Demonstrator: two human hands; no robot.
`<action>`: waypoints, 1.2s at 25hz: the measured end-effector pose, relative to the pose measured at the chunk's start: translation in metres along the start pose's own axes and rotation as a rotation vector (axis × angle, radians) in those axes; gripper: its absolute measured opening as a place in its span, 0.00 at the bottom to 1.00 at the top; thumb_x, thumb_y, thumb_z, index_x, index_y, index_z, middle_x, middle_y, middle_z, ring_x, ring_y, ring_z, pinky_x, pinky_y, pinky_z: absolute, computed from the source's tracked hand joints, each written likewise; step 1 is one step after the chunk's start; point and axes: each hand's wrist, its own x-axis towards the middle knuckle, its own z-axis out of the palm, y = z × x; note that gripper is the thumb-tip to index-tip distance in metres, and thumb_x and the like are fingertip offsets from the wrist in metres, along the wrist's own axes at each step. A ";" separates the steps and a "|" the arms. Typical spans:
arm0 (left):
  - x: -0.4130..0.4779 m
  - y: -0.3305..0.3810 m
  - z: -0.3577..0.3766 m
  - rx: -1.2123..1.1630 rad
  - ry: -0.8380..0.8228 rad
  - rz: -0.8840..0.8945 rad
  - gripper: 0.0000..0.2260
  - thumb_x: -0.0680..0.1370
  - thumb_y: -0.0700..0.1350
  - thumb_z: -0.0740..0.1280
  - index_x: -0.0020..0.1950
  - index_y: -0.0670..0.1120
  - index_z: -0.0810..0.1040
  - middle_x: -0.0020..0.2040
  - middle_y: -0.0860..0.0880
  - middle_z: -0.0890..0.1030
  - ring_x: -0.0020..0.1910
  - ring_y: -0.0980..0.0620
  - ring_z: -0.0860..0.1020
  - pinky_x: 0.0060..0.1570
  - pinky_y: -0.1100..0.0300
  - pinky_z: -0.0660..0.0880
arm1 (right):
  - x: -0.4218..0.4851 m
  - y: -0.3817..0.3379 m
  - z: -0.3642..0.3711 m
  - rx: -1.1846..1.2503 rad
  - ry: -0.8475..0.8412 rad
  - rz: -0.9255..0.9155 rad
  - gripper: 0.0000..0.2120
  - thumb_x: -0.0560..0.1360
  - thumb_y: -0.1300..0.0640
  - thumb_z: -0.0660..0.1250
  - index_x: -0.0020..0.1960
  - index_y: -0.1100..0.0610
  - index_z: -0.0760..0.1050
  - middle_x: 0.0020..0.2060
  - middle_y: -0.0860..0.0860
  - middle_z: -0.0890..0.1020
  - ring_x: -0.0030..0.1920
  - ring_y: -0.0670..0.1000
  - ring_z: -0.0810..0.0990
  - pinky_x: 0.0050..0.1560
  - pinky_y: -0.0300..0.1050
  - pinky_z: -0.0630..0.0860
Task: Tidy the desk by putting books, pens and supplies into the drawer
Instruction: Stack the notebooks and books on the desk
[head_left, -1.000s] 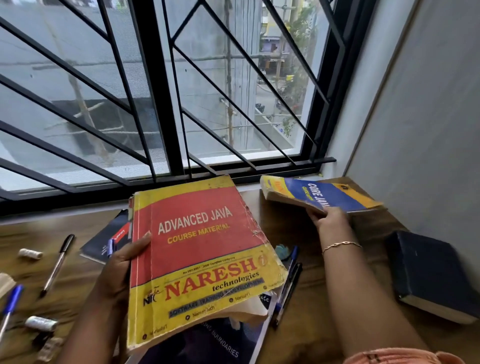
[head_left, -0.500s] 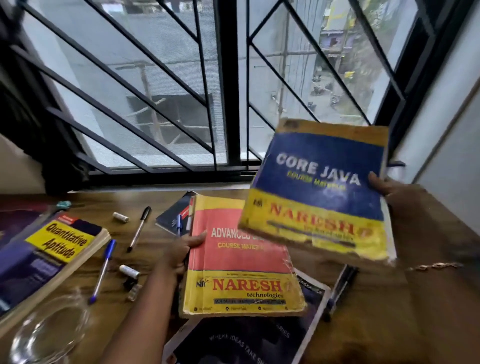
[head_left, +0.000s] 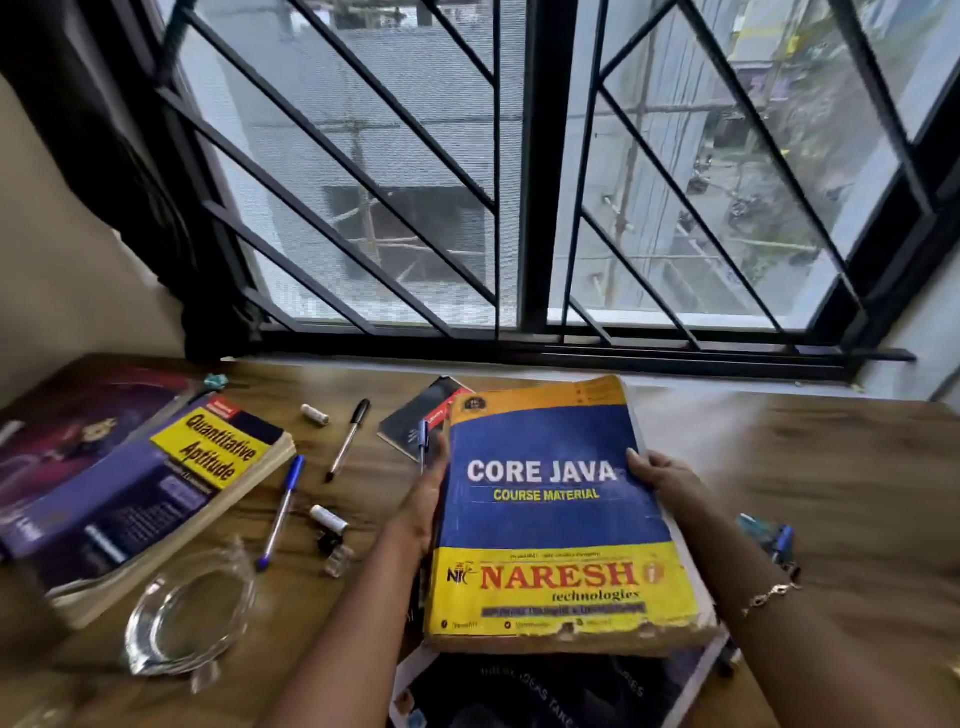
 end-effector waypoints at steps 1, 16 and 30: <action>-0.001 0.000 0.000 0.024 0.000 0.001 0.28 0.68 0.62 0.67 0.59 0.44 0.77 0.50 0.41 0.84 0.45 0.44 0.83 0.42 0.50 0.81 | 0.000 0.004 0.001 -0.032 0.014 0.003 0.09 0.79 0.60 0.58 0.43 0.61 0.73 0.28 0.52 0.82 0.25 0.47 0.80 0.28 0.38 0.78; -0.081 0.026 0.044 0.136 -0.099 0.408 0.10 0.75 0.33 0.62 0.51 0.46 0.75 0.39 0.49 0.85 0.37 0.50 0.83 0.35 0.57 0.81 | -0.053 -0.033 -0.006 0.209 -0.216 -0.297 0.37 0.55 0.53 0.79 0.60 0.61 0.73 0.48 0.59 0.83 0.40 0.56 0.84 0.38 0.49 0.82; -0.119 -0.015 0.041 0.232 0.013 0.711 0.30 0.49 0.66 0.78 0.46 0.55 0.81 0.41 0.58 0.85 0.41 0.60 0.83 0.38 0.66 0.78 | -0.110 0.005 -0.011 -0.152 -0.310 -0.504 0.22 0.60 0.69 0.73 0.52 0.57 0.74 0.41 0.45 0.85 0.44 0.45 0.83 0.42 0.38 0.79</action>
